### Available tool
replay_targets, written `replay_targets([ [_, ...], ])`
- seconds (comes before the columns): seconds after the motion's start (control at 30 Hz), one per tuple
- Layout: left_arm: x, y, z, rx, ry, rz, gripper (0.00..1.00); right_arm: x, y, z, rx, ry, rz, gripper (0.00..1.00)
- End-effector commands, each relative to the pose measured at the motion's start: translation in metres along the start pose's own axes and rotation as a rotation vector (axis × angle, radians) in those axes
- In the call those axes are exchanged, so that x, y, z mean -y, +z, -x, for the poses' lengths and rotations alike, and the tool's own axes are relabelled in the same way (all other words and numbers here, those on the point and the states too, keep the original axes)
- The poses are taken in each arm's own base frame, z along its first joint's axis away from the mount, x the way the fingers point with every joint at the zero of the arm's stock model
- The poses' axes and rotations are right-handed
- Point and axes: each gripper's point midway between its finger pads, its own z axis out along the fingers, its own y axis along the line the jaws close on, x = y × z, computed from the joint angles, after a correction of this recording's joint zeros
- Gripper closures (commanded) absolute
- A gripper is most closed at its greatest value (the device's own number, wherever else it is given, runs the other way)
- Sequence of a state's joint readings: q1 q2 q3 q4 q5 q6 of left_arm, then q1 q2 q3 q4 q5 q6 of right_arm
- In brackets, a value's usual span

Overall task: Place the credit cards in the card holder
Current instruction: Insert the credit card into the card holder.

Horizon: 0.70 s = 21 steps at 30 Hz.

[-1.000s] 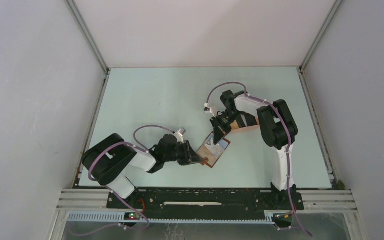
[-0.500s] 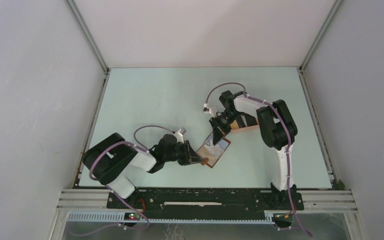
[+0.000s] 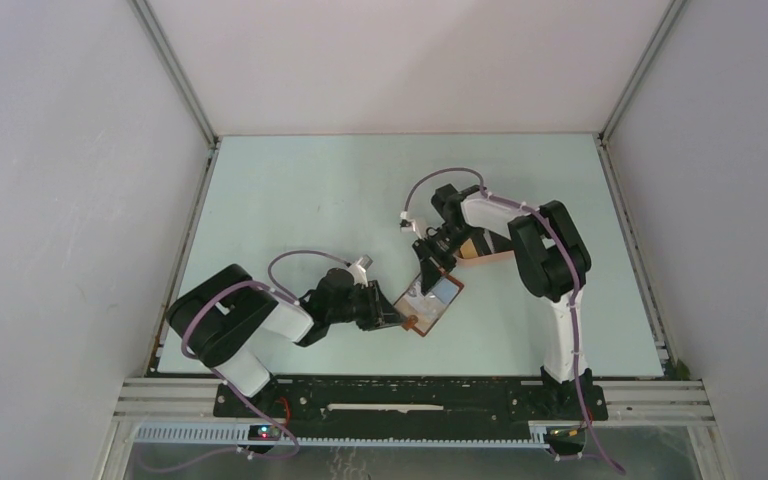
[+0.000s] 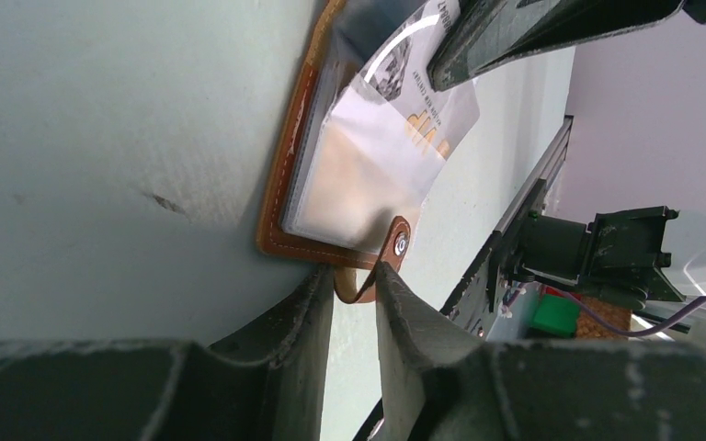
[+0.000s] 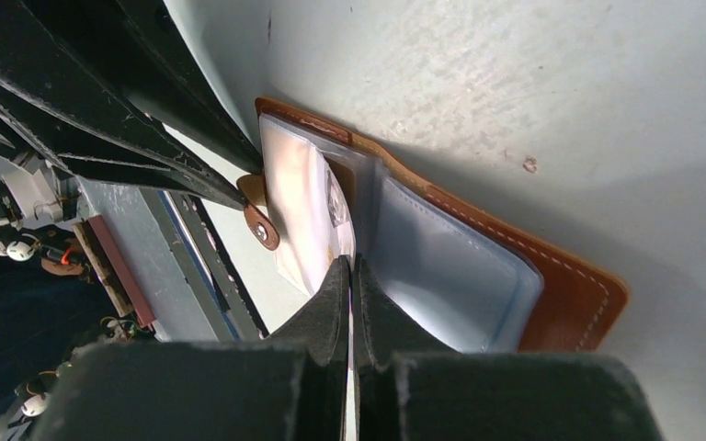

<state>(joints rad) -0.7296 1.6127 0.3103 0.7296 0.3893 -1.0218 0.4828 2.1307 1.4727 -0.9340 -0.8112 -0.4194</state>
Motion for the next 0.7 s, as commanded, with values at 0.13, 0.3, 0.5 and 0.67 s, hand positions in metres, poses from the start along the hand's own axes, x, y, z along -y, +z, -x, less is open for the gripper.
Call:
replay_targets([
  [0.13, -0.034, 0.003, -0.002, 0.011, -0.011, 0.136, 0.7, -0.001, 0.009, -0.002, -0.049, -0.034, -0.036, 0.8],
  [0.3, -0.035, 0.003, -0.002, 0.01, -0.012, 0.135, 0.7, -0.005, -0.006, 0.004, -0.016, -0.082, -0.082, 0.65],
  [0.5, -0.034, 0.002, -0.002, 0.011, -0.013, 0.133, 0.71, -0.007, -0.018, 0.01, 0.001, -0.148, -0.157, 0.63],
  [0.67, -0.033, 0.003, -0.002, 0.009, -0.012, 0.131, 0.71, -0.009, -0.02, 0.009, -0.007, -0.19, -0.21, 0.61],
])
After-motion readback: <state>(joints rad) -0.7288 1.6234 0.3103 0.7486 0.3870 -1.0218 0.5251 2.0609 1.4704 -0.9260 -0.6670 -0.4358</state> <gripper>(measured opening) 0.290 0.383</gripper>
